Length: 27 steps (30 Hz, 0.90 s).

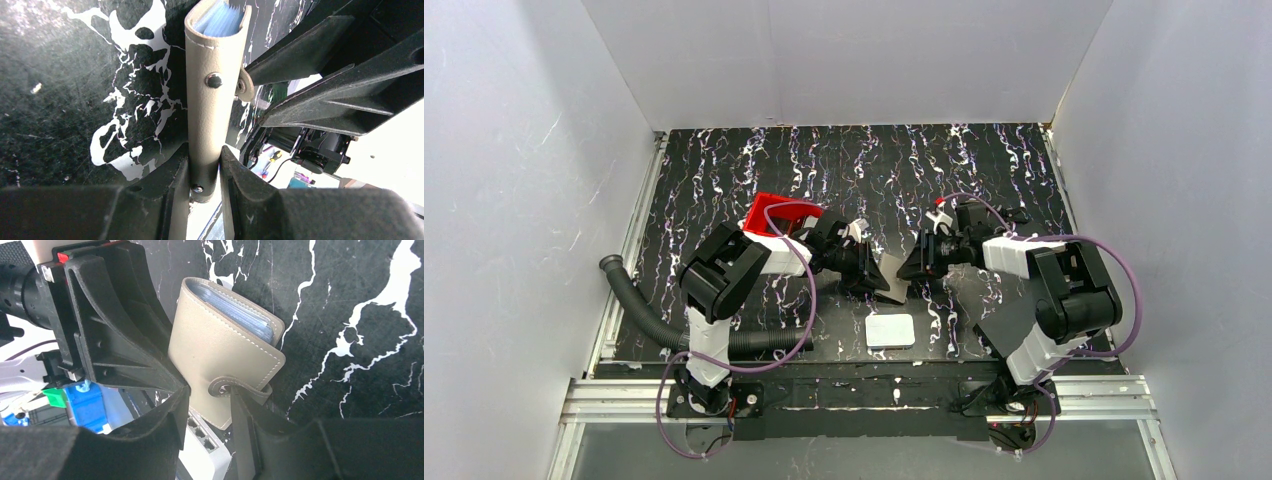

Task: Put the credit cards into the card holder
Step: Close the card holder at the center of the board.

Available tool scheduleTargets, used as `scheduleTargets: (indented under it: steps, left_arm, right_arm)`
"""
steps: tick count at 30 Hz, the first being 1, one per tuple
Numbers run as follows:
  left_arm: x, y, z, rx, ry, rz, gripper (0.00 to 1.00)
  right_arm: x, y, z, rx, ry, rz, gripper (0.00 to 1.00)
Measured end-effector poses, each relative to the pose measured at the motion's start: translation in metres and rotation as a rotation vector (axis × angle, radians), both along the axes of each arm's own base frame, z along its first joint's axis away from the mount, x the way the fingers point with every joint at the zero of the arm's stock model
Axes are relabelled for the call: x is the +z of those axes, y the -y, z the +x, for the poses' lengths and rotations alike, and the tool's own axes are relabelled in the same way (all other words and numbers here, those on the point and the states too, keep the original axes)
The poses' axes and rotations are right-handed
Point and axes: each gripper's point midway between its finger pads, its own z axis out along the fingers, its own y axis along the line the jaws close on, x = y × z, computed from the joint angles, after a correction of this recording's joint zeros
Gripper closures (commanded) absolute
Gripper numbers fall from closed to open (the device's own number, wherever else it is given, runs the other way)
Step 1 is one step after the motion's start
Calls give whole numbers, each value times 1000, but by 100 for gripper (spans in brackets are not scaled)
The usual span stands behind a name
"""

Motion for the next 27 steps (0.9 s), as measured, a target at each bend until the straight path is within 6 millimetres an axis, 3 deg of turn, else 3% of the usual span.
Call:
scheduleTargets:
  steps: [9, 15, 19, 23, 27]
  left_arm:
    - [0, 0, 0, 0, 0, 0, 100]
    - [0, 0, -1, -3, -3, -1, 100]
    - [0, -1, -1, -6, -4, -1, 100]
    - [0, -2, -1, -6, -8, -2, 100]
    - [0, -2, -1, -5, -10, -2, 100]
  right_arm:
    - [-3, -1, 0, 30, 15, -80, 67]
    - [-5, -2, 0, 54, 22, -76, 68]
    - [-5, -3, 0, 62, 20, -68, 68]
    - [-5, -5, 0, 68, 16, -66, 58]
    - [-3, -9, 1, 71, 18, -106, 59]
